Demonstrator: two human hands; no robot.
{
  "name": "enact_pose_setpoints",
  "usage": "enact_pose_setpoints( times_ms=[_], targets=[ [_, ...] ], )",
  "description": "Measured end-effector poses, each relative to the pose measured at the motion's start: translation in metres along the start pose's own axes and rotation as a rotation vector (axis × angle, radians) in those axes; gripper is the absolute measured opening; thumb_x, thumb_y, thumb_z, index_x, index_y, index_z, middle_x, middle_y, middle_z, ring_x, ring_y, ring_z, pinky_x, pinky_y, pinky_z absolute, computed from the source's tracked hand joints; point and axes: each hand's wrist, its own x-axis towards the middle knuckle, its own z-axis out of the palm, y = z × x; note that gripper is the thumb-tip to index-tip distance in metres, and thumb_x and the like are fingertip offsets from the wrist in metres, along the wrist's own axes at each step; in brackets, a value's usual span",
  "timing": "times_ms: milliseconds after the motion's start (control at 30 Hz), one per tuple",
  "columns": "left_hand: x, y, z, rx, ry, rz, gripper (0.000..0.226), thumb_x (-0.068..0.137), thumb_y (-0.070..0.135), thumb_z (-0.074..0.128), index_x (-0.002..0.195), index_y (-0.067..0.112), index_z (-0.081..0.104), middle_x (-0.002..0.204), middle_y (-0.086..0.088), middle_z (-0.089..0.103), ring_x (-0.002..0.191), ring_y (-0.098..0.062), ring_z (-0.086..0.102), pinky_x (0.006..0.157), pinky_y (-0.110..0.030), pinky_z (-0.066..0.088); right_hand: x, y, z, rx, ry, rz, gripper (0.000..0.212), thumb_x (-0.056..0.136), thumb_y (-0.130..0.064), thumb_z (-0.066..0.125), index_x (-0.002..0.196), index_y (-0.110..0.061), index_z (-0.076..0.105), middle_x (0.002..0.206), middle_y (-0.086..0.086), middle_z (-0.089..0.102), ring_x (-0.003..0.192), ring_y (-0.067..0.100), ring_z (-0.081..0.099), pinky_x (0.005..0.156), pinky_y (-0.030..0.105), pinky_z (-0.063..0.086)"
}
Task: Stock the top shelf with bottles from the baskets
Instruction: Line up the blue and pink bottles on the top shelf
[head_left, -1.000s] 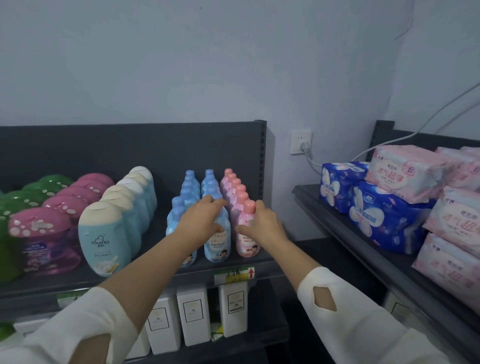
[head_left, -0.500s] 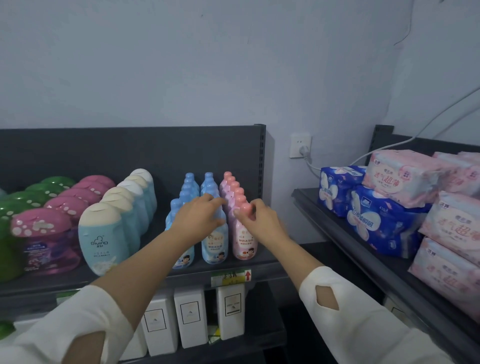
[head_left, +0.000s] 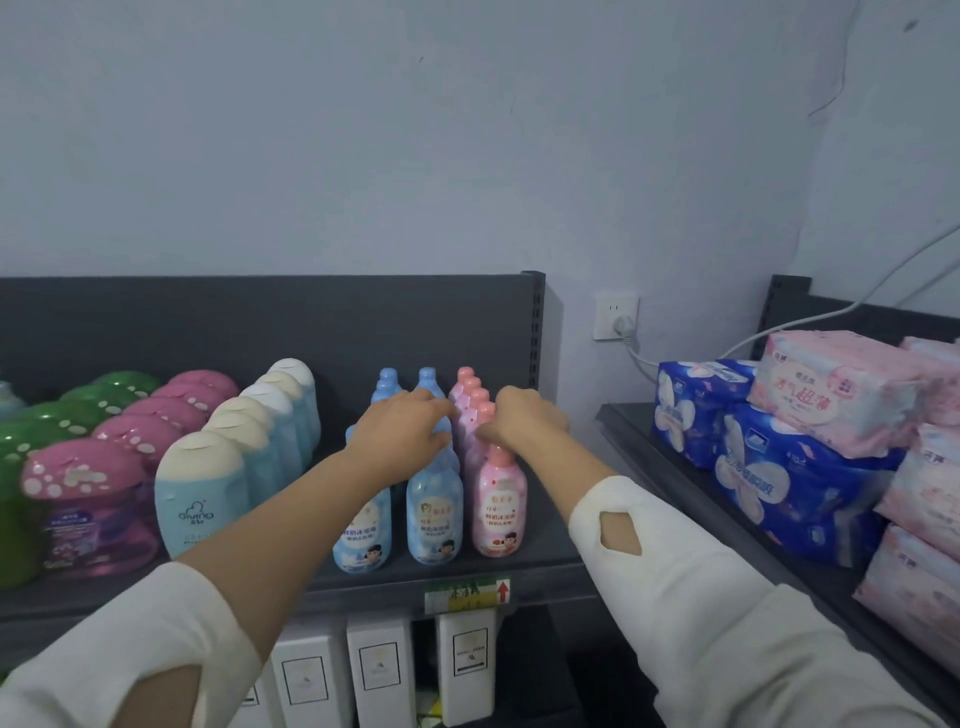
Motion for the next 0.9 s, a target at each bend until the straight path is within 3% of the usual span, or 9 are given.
enact_pose_setpoints(
  times_ms=[100,267,333,533,700,900],
  targets=[
    [0.004,0.001,0.002,-0.023,-0.030,-0.012,0.035,0.094,0.023,0.043,0.128,0.025,0.052,0.124,-0.001,0.053,0.107,-0.021,0.052,0.085,-0.037,0.048,0.005,-0.002,0.003,-0.015,0.029,0.001,0.026,0.084,-0.025,0.060,0.109,-0.017,0.058,0.110,0.005,0.061,0.101,0.026,0.061,0.069,0.030,0.043],
    [0.006,0.001,0.006,-0.077,-0.045,-0.012,0.035,0.095,0.025,0.043,0.130,0.024,0.052,0.127,-0.002,0.052,0.111,-0.021,0.052,0.088,-0.039,0.048,0.008,0.003,0.002,-0.014,0.048,0.003,0.015,0.084,-0.024,0.063,0.094,-0.015,0.058,0.090,0.005,0.055,0.080,0.025,0.053,0.063,0.028,0.042],
    [0.006,0.000,0.007,-0.081,-0.049,-0.006,0.035,0.096,0.025,0.043,0.129,0.023,0.052,0.127,-0.003,0.052,0.111,-0.021,0.053,0.088,-0.039,0.049,0.008,0.004,0.002,-0.008,0.045,0.004,0.015,0.083,-0.025,0.064,0.089,-0.016,0.055,0.088,0.004,0.053,0.079,0.025,0.054,0.063,0.028,0.042],
    [0.007,-0.001,0.007,-0.089,-0.037,0.003,0.034,0.097,0.028,0.041,0.128,0.023,0.053,0.125,-0.003,0.053,0.108,-0.020,0.053,0.088,-0.039,0.049,0.008,0.002,0.002,-0.008,0.025,-0.012,0.023,0.083,-0.028,0.064,0.101,-0.015,0.058,0.089,0.003,0.054,0.080,0.024,0.054,0.063,0.028,0.042],
    [0.002,-0.004,0.000,-0.049,-0.007,-0.011,0.032,0.098,0.025,0.040,0.126,0.024,0.054,0.123,-0.001,0.053,0.107,-0.021,0.053,0.085,-0.036,0.047,0.003,0.000,0.000,0.023,0.011,-0.042,0.020,0.086,-0.036,0.057,0.087,-0.017,0.051,0.079,0.001,0.053,0.076,0.023,0.055,0.056,0.026,0.037],
    [-0.016,-0.030,-0.008,-0.156,0.055,-0.102,0.029,0.095,0.022,0.047,0.123,0.022,0.058,0.120,-0.004,0.055,0.109,-0.023,0.053,0.092,-0.041,0.046,-0.012,-0.006,-0.005,0.004,0.164,-0.315,0.027,0.091,-0.025,0.048,0.114,-0.016,0.059,0.109,0.007,0.062,0.095,0.028,0.059,0.068,0.031,0.044]
  ],
)
